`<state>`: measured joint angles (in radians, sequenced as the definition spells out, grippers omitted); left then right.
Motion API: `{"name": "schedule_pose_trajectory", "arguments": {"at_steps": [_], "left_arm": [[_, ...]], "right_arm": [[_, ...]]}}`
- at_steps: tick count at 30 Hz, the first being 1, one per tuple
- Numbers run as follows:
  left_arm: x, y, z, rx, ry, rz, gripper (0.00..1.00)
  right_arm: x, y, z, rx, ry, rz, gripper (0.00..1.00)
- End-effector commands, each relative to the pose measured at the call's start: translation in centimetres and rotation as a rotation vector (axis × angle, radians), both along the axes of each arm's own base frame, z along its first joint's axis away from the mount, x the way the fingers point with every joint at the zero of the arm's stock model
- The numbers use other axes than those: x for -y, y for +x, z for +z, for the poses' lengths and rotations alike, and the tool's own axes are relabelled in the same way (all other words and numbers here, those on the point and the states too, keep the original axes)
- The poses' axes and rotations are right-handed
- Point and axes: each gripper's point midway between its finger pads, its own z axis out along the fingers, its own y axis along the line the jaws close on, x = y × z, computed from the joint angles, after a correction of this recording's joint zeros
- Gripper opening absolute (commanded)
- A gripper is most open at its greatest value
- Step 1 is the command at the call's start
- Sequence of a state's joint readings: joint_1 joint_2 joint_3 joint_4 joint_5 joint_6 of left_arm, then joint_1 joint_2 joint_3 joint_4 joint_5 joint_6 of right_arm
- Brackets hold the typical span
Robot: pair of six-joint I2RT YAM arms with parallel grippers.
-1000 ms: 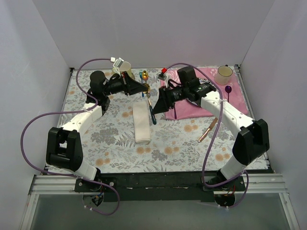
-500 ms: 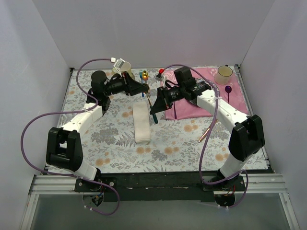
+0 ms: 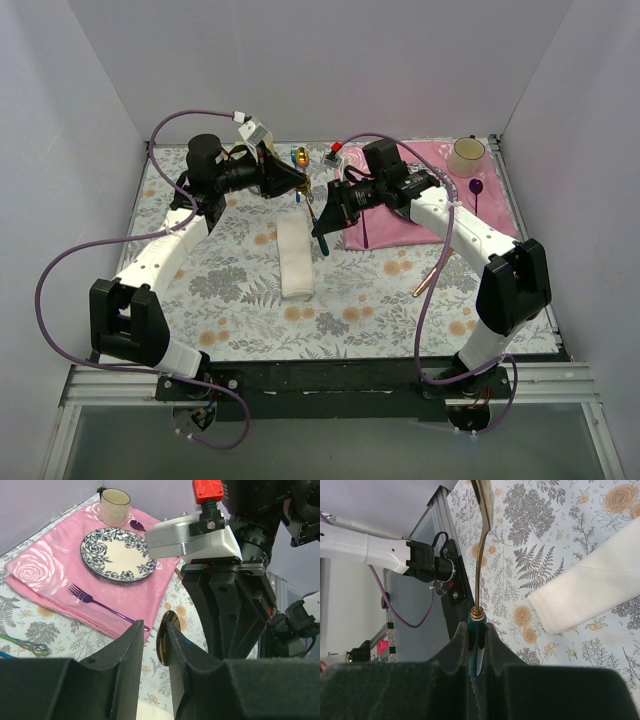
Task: Fold the napkin into a case and place the utensils inside
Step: Pass from the right arm to the left, then insert the spoon into the folded napkin.
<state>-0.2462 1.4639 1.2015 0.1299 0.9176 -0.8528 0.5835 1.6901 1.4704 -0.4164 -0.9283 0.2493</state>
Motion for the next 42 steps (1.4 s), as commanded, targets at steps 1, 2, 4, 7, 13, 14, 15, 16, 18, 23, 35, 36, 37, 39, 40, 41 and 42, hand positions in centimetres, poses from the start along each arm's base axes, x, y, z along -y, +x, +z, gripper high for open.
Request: {"name": "schedule_pose_trajectory", "arguments": {"at_steps": [1,2,4,7,13,14,15,16,18,23,35,36,37,39,40,41,42], "left_arm": [[-1.1,0.9,1.9,0.149,0.071,0.049,0.21],[-1.1,0.9,1.9,0.149,0.071,0.047,0.19],[-1.0,0.9,1.9,0.153,0.077,0.039,0.10],[-1.0,1.2,1.6,0.140,0.079,0.037,0.00],[-1.5,2.5,0.5,0.069,0.069,0.014,0.00],[-2.0,2.9,0.4,0.060,0.066,0.018,0.00],[-2.3,3.2,-0.6,0.015,0.068,0.011,0.00],[-2.3,3.3,-0.9,0.001,0.062,-0.005,0.00],[-3.2,4.3,-1.1,-0.027,0.059,0.001,0.00],[-5.5,7.1,-4.1,-0.180,0.031,-0.040,0.00],[-8.4,11.6,-12.0,-0.314,0.126,-0.035,0.00],[-8.4,11.8,-13.5,-0.357,0.130,-0.043,0.00],[-8.4,12.0,-14.0,-0.368,0.134,-0.047,0.00],[-9.9,13.0,-14.5,-0.370,0.140,-0.035,0.00],[-9.9,13.2,-15.8,-0.394,0.141,-0.043,0.00],[-10.2,13.7,-15.6,-0.379,0.149,-0.041,0.00],[-10.3,13.6,-16.3,-0.389,0.156,-0.047,0.00]], "right_arm": [[-0.5,-0.4,2.7,0.056,0.068,0.049,0.01],[-0.6,-0.4,2.6,0.052,0.067,0.052,0.01],[-0.6,-0.4,2.7,0.056,0.071,0.053,0.01],[-0.7,-0.4,2.8,0.052,0.075,0.060,0.01],[-0.2,0.1,2.4,0.071,0.054,0.030,0.75],[-0.1,0.5,2.1,0.077,0.038,0.011,0.76],[0.1,0.9,1.9,0.103,0.028,0.000,0.82],[0.4,1.2,1.7,0.116,0.010,-0.014,0.88],[1.2,2.5,1.2,0.180,-0.036,-0.071,0.96],[3.3,4.1,-0.9,0.440,-0.119,-0.075,0.80],[1.3,1.1,-5.8,0.713,-0.167,0.173,0.30],[1.0,1.1,-6.3,0.732,-0.171,0.195,0.30],[0.4,0.7,-6.5,0.750,-0.167,0.216,0.29],[-0.2,0.6,-7.2,0.768,-0.170,0.239,0.29],[-0.7,0.4,-7.4,0.791,-0.167,0.259,0.29],[-1.1,0.6,-7.9,0.797,-0.172,0.265,0.27],[-1.3,0.7,-8.0,0.805,-0.171,0.272,0.27]]}}
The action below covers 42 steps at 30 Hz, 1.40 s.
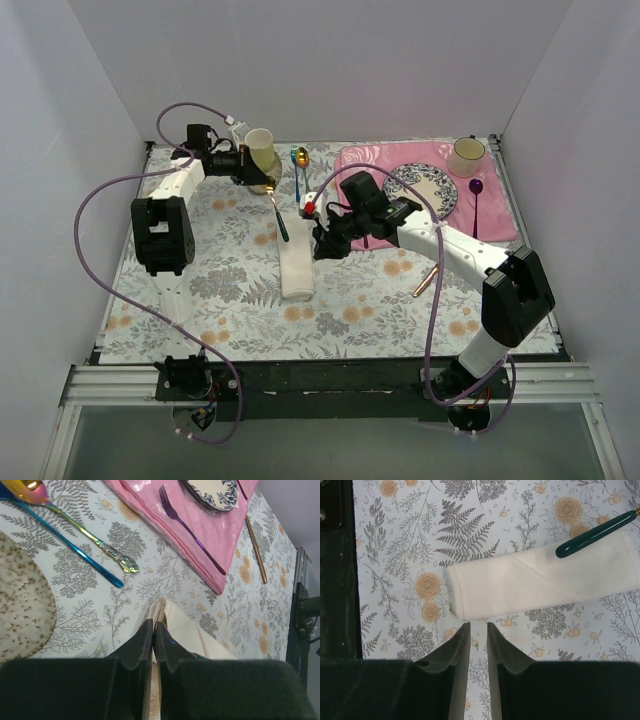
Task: Fold the napkin into a case and place the utensils inside
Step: Insert the spoon into the folded napkin.
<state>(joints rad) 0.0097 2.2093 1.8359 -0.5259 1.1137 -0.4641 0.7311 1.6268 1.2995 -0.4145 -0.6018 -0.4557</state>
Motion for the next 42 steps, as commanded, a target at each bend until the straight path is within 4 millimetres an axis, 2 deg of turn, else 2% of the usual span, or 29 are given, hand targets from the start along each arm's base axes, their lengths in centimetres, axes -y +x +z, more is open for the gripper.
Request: {"name": "schedule_pose_trajectory", "arguments": {"at_steps": [1,8,18,23,32,39,40,42], "left_arm": [[-1.2,0.2,-0.2,0.015,0.005,-0.040,0.00],[-1.2,0.6,-1.9,-0.009,-0.006,-0.055,0.00],[-0.9,0.1,-2.3,-0.031,-0.032,-0.073,0.00],[-0.7,-0.3,-3.1,-0.046,-0.030,-0.083,0.00],[0.3,-1.0,-4.0,-0.062,-0.043,-0.116,0.00],[0.3,-1.0,-4.8,-0.072,-0.040,-0.115,0.00],[1.8,-1.6,-4.9,-0.076,-0.039,-0.146,0.00],[1.9,-1.7,-5.1,-0.076,-0.036,-0.153,0.00]], "right_arm": [[-1.9,1.1,-0.2,0.139,0.015,0.071,0.27],[-3.0,1.0,-2.1,0.169,-0.016,0.148,0.24],[-3.7,-1.8,-5.6,0.190,-0.060,0.296,0.18],[-4.3,-2.4,-6.8,0.197,-0.073,0.309,0.18],[-4.4,-3.2,-8.5,0.204,-0.094,0.352,0.18],[-4.3,-3.3,-9.5,0.197,-0.110,0.363,0.18],[-4.3,-3.3,-9.6,0.198,-0.109,0.365,0.18],[-4.3,-3.3,-9.8,0.197,-0.113,0.370,0.18]]}}
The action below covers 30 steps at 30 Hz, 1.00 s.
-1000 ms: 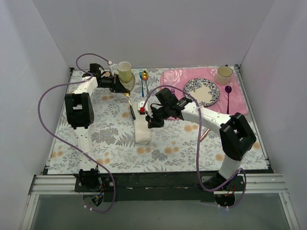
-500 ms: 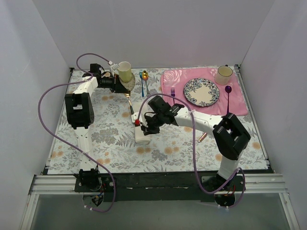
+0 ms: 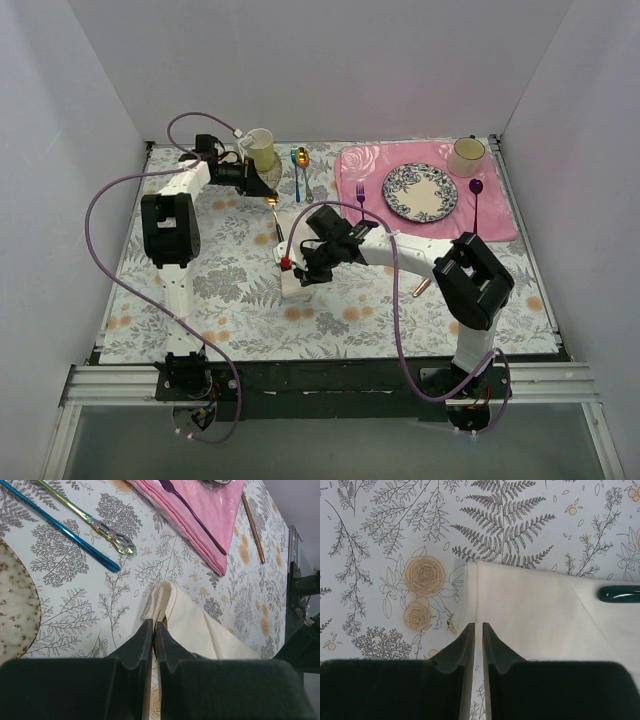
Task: Fold the napkin into a case and place the utensils inside
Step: Insert the spoon into the folded napkin.
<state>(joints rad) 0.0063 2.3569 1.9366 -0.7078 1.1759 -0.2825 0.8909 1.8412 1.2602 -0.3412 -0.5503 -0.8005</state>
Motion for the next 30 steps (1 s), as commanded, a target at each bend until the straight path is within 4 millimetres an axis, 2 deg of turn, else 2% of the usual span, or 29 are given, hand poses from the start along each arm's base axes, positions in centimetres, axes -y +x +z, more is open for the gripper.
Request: {"name": "schedule_pose_trajectory", "arguments": {"at_steps": [1,14,30], "left_arm": [[1.7,-1.2,-0.7,-0.021,-0.025,-0.055,0.00],[2.4,-2.9,-2.6,-0.060,-0.005,-0.084,0.00],[3.1,-5.2,-3.0,-0.100,-0.001,-0.134,0.00]], "right_arm": [[-0.4,0.0,-0.3,0.021,0.012,0.029,0.18],[-0.3,-0.2,-1.4,0.012,-0.004,0.054,0.18],[-0.2,-0.1,-2.1,0.026,-0.019,0.056,0.17]]}}
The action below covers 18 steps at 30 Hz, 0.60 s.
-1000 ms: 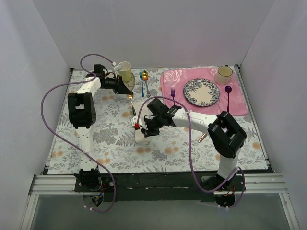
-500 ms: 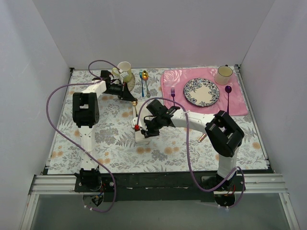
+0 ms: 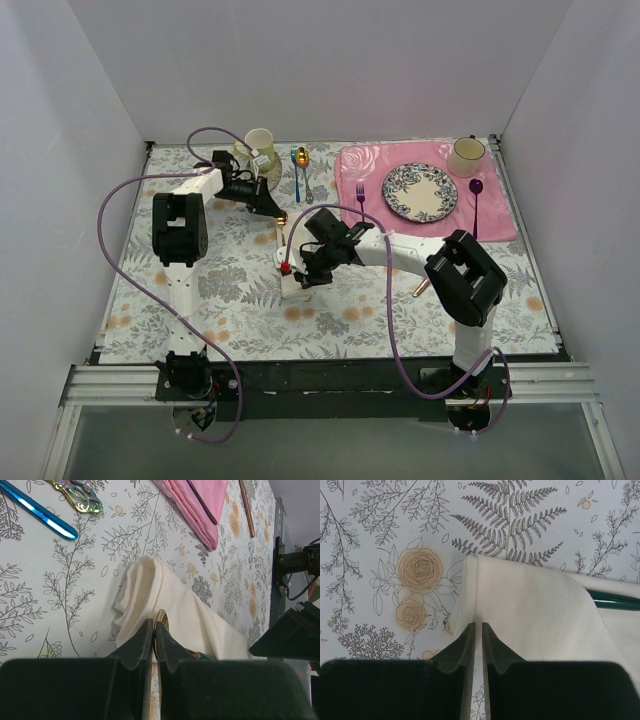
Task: Fold the napkin into a case and place the utensils inside
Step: Insert the spoon into the folded napkin.
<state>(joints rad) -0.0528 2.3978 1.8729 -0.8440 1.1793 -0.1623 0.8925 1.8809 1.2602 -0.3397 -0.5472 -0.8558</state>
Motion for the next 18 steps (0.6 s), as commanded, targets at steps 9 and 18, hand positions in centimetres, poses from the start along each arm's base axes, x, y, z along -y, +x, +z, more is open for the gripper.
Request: {"name": "schedule_pose_trajectory", "arguments": {"at_steps": [9,18], "left_arm": [[0.9,-2.1,0.9,0.007,-0.020,-0.039,0.00],[1.2,-1.8,1.6,0.026,0.005,-0.032,0.12]], "right_arm": [[-0.4,0.2,0.0,0.017,0.014,-0.001,0.17],[-1.7,1.5,3.2,0.021,0.068,-0.071,0.33]]}}
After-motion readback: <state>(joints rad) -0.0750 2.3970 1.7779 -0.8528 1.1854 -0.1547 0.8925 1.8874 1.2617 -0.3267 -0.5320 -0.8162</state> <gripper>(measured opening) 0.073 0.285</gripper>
